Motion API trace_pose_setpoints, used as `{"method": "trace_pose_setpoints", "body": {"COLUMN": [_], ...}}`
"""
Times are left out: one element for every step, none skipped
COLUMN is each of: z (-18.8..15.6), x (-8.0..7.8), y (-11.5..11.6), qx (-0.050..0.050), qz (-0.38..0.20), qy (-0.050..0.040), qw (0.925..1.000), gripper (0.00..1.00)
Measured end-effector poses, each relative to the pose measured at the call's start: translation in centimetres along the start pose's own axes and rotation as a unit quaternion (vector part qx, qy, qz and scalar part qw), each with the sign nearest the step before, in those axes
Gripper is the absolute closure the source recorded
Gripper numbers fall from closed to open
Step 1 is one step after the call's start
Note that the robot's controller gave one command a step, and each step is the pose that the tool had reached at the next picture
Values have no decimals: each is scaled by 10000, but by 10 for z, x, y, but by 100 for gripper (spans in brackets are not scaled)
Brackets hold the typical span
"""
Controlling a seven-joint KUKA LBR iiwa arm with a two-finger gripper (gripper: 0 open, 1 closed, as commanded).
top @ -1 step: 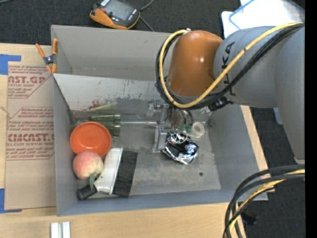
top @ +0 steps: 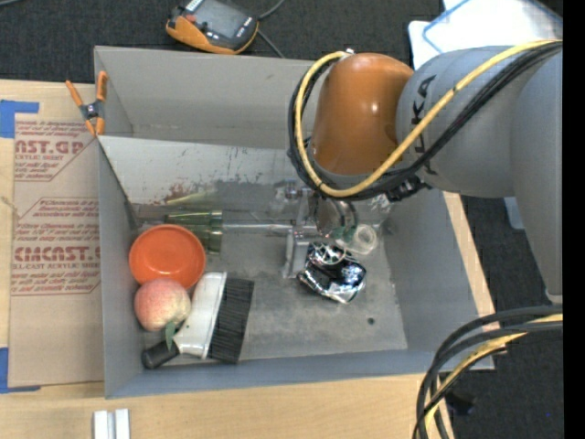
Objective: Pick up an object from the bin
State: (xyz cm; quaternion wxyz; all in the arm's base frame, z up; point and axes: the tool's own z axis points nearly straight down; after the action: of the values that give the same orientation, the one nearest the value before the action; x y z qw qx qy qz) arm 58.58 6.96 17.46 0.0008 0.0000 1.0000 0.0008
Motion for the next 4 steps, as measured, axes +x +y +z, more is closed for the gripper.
{"method": "trace_pose_setpoints", "body": {"z": [108, 69, 99, 104], "x": [29, 10, 25, -5], "y": [-135, -110, -126, -120], "qx": [12, -16, -6, -16], "qz": [-408, -1291, -543, -1394], "qy": [33, -64, 27, -80], "qw": [9992, 9916, 9985, 9902], "gripper": [0, 0, 0, 0]}}
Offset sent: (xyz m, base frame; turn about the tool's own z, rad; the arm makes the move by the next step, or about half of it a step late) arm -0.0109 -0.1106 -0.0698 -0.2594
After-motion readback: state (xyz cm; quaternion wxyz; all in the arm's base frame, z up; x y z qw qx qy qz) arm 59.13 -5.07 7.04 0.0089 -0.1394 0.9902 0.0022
